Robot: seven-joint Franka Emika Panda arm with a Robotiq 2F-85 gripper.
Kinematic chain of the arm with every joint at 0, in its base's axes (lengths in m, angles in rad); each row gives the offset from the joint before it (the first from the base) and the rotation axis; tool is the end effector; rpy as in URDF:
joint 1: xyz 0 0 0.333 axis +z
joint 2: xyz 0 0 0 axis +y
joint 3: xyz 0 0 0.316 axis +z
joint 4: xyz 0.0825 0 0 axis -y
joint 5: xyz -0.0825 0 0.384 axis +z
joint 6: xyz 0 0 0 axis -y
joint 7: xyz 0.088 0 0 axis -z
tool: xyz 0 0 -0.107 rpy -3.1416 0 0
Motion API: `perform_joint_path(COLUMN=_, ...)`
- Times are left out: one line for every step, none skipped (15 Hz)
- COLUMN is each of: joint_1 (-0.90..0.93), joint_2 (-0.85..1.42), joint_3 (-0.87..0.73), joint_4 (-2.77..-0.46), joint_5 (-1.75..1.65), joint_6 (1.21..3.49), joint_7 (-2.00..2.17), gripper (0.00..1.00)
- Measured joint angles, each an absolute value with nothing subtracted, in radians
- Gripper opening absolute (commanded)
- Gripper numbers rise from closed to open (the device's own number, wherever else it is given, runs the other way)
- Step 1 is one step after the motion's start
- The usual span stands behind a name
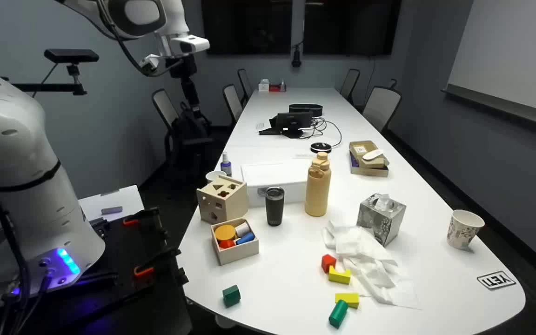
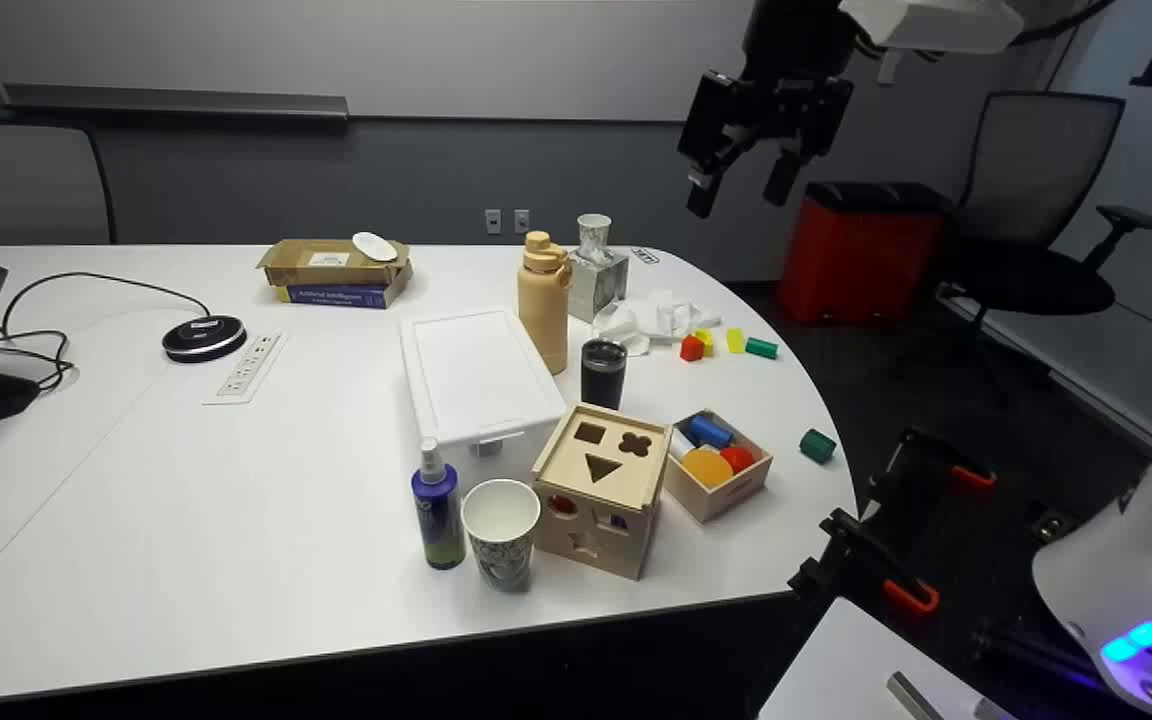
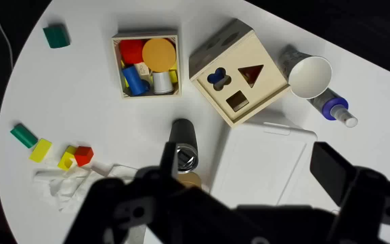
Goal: Open the top of the toy box
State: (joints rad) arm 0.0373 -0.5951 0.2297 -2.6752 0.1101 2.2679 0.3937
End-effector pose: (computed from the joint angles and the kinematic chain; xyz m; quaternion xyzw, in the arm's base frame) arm 0.3612 0.0999 0.4314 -0.9900 0.1078 -0.0907 0.0097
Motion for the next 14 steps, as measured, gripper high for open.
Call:
perform_joint_path(joint_1=0.037, joint_2=-0.595, joint_3=0.230, joint_4=-2.675, joint_5=0.110, joint_6=2.268, joint_7=0.394, gripper=1.00)
perform_joint_path(joint_1=0.037, joint_2=-0.595, joint_3=0.230, joint_4=-2.675, joint_5=0.109, joint_6=2.268, joint_7=0.394, gripper=1.00)
perform_joint_path(joint_1=0.038, joint_2=-0.591, joint_3=0.229, joint_4=-2.673, joint_5=0.106, joint_6=2.268, joint_7=0.382, gripper=1.00)
perform_joint_path(joint_1=0.039, joint_2=-0.578, joint_3=0.228, joint_4=-2.664, joint_5=0.104, joint_6=2.268, joint_7=0.359, gripper=1.00)
perform_joint_path(joint_1=0.040, joint_2=-0.555, joint_3=0.227, joint_4=-2.651, joint_5=0.100, joint_6=2.268, joint_7=0.331, gripper=1.00)
perform_joint_path(joint_1=0.042, joint_2=-0.524, joint_3=0.225, joint_4=-2.632, joint_5=0.095, joint_6=2.268, joint_7=0.300, gripper=1.00)
perform_joint_path(joint_1=0.048, joint_2=-0.484, joint_3=0.221, joint_4=-2.610, joint_5=0.090, joint_6=2.268, joint_7=0.266, gripper=1.00)
perform_joint_path(joint_1=0.054, joint_2=-0.438, joint_3=0.217, joint_4=-2.586, joint_5=0.085, joint_6=2.266, joint_7=0.230, gripper=1.00)
perform_joint_path(joint_1=0.061, joint_2=-0.387, joint_3=0.213, joint_4=-2.561, joint_5=0.082, joint_6=2.265, joint_7=0.195, gripper=1.00)
perform_joint_path(joint_1=0.067, joint_2=-0.330, joint_3=0.211, joint_4=-2.536, joint_5=0.080, joint_6=2.265, joint_7=0.161, gripper=1.00)
perform_joint_path(joint_1=0.072, joint_2=-0.272, joint_3=0.208, joint_4=-2.513, joint_5=0.076, joint_6=2.265, joint_7=0.131, gripper=1.00)
perform_joint_path(joint_1=0.077, joint_2=-0.216, joint_3=0.207, joint_4=-2.490, joint_5=0.067, joint_6=2.264, joint_7=0.101, gripper=1.00)
perform_joint_path(joint_1=0.081, joint_2=-0.159, joint_3=0.206, joint_4=-2.468, joint_5=0.056, joint_6=2.264, joint_7=0.073, gripper=1.00)
perform_joint_path(joint_1=0.088, joint_2=-0.102, joint_3=0.205, joint_4=-2.446, joint_5=0.045, joint_6=2.263, joint_7=0.042, gripper=1.00)
